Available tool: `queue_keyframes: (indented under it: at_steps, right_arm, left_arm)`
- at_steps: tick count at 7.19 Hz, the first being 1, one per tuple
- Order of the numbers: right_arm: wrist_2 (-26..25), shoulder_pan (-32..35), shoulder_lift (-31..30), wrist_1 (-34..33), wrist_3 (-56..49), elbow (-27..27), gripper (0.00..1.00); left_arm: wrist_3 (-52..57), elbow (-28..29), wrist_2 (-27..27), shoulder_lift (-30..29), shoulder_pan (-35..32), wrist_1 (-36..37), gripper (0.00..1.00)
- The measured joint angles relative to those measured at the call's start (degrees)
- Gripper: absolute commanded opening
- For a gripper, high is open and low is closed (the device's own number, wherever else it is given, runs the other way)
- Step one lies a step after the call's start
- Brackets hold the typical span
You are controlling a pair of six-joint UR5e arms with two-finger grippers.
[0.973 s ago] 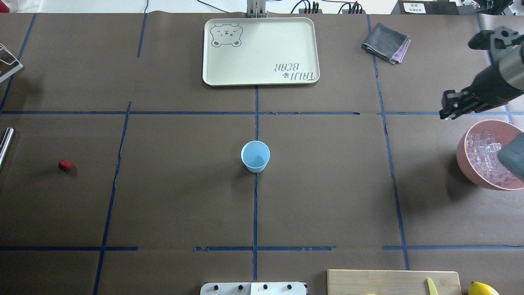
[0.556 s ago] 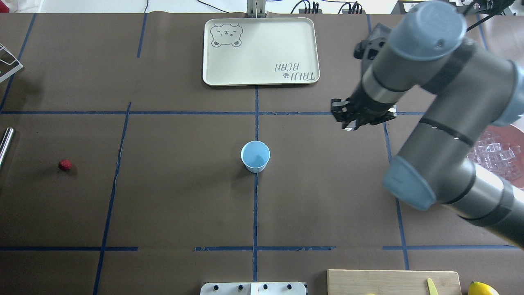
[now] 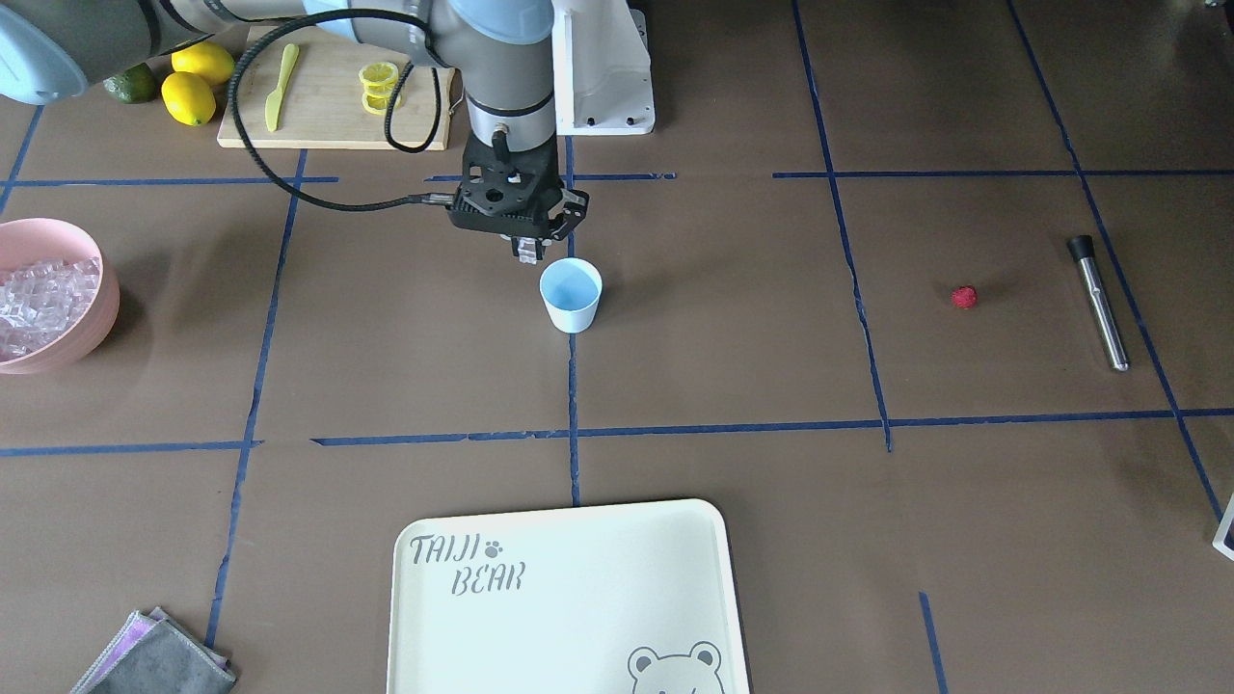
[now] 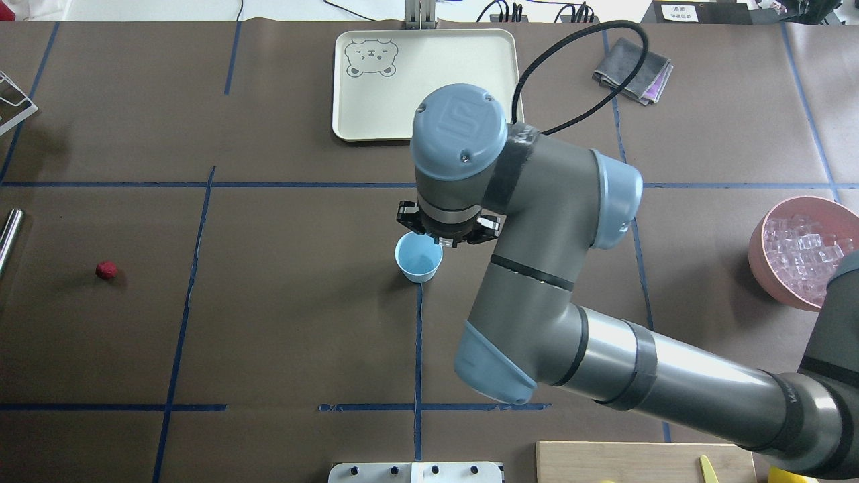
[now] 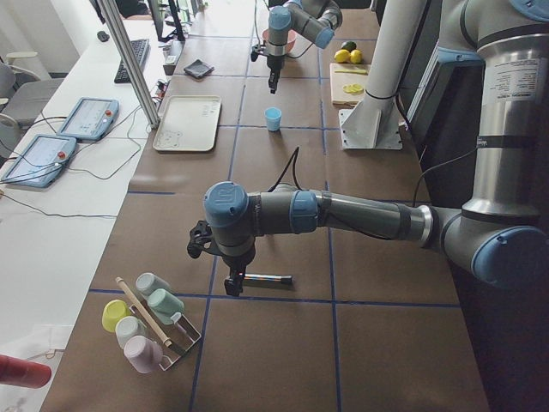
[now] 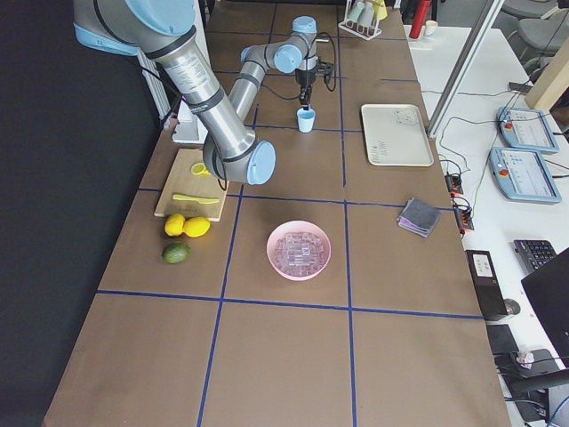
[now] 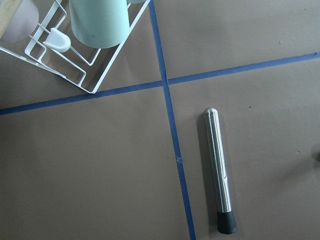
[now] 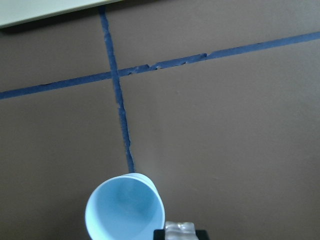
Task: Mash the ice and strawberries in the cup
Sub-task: 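Carry the ice cube with the right gripper over the light-blue cup, then open the right gripper to drop the ice cube into the cup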
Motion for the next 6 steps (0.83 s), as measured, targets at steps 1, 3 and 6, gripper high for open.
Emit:
queue_keyframes:
  at_steps: [1,3,6]
  right_arm:
    - [-1.02,-1.05,1.32,0.85,0.48,-2.27,0.00]
    - [-1.98,-1.80,2.48,3.18,0.70,-5.95,0.01]
    - [-2.09,-2.05,3.13,3.78,0.56,-7.48,0.13]
  left_arm:
    - [0.00,-0.07,0.00,-0.01,-0.02,0.02,1.00]
    - [0.00,-0.25,0.00,0.00,-0.05,0.03,1.00]
    - [0.00,-0.54,0.00,0.07,-0.05,0.02,1.00]
